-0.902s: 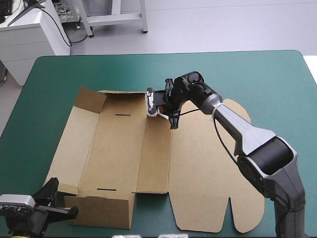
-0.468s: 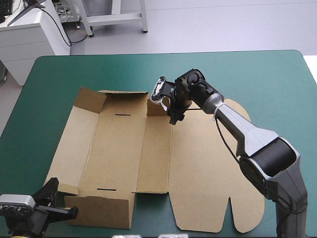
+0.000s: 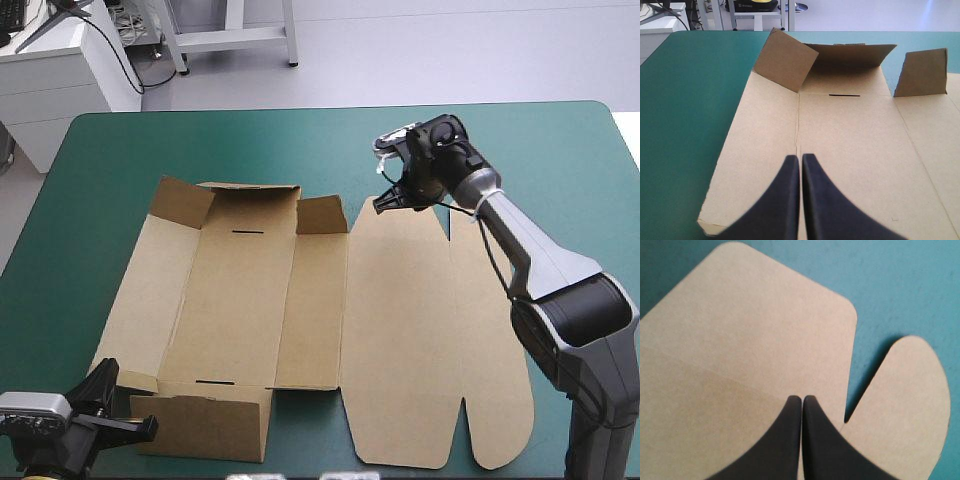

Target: Fold the box

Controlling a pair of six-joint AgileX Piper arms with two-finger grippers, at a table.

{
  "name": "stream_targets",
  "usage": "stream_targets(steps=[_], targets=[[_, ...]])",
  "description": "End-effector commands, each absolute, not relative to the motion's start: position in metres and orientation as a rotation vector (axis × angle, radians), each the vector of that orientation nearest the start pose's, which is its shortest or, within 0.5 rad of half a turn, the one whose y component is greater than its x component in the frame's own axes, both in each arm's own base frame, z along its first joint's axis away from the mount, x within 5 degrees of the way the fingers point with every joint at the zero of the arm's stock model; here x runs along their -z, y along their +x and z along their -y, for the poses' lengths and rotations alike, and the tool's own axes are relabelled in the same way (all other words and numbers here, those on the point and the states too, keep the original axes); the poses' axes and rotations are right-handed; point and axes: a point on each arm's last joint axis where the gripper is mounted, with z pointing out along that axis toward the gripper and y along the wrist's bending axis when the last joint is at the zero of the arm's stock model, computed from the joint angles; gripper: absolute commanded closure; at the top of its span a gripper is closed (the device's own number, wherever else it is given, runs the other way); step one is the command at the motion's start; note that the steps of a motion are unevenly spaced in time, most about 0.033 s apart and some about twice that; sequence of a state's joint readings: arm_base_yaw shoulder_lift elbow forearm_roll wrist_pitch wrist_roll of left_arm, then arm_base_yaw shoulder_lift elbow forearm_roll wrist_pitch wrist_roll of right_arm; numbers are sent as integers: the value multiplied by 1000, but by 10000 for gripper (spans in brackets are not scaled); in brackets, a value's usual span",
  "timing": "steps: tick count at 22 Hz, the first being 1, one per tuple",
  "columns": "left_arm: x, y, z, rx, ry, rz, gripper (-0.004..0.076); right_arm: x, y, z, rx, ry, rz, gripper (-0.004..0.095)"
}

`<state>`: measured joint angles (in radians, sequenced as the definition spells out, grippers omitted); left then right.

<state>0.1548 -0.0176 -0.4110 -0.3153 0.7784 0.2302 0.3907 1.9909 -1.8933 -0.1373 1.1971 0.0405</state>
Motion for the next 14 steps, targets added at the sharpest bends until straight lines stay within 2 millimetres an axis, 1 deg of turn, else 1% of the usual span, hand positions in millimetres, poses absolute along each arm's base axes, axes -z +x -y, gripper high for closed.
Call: stream_targets(steps=[1, 2, 3, 4, 5, 6, 7, 9, 11, 12, 14], targets=[[-291, 11, 18, 99, 6, -1704, 650, -337, 394, -131, -71, -426, -2684, 927], [-291, 11, 18, 99, 6, -1704, 598, -338, 392, -128, -92, -429, -2687, 927], [-291, 11, 18, 99, 6, -1704, 465, -341, 383, -125, -92, -432, -2674, 927], [-291, 11, 18, 97, 6, -1704, 390, -342, 378, -121, -65, -435, -2661, 925], [-291, 11, 17, 94, 0, -1705, 262, -340, 366, -116, -48, -430, -2650, 925], [-291, 11, 17, 90, 1, -1706, 218, -343, 358, -113, -52, -427, -2630, 925], [-291, 11, 17, 90, 1, -1706, 176, -338, 349, -110, -52, -429, -2632, 925], [-291, 11, 17, 90, 1, -1706, 166, -338, 332, -105, -61, -425, -2599, 927], [-291, 11, 18, 96, -2, -1700, 181, -332, 294, -93, -91, -373, -2537, 927], [-292, 11, 17, 96, -2, -1697, 180, -327, 281, -89, -96, -364, -2529, 927], [-295, 14, 17, 103, -6, -1719, 180, -324, 252, -79, -103, -360, -2502, 927]])
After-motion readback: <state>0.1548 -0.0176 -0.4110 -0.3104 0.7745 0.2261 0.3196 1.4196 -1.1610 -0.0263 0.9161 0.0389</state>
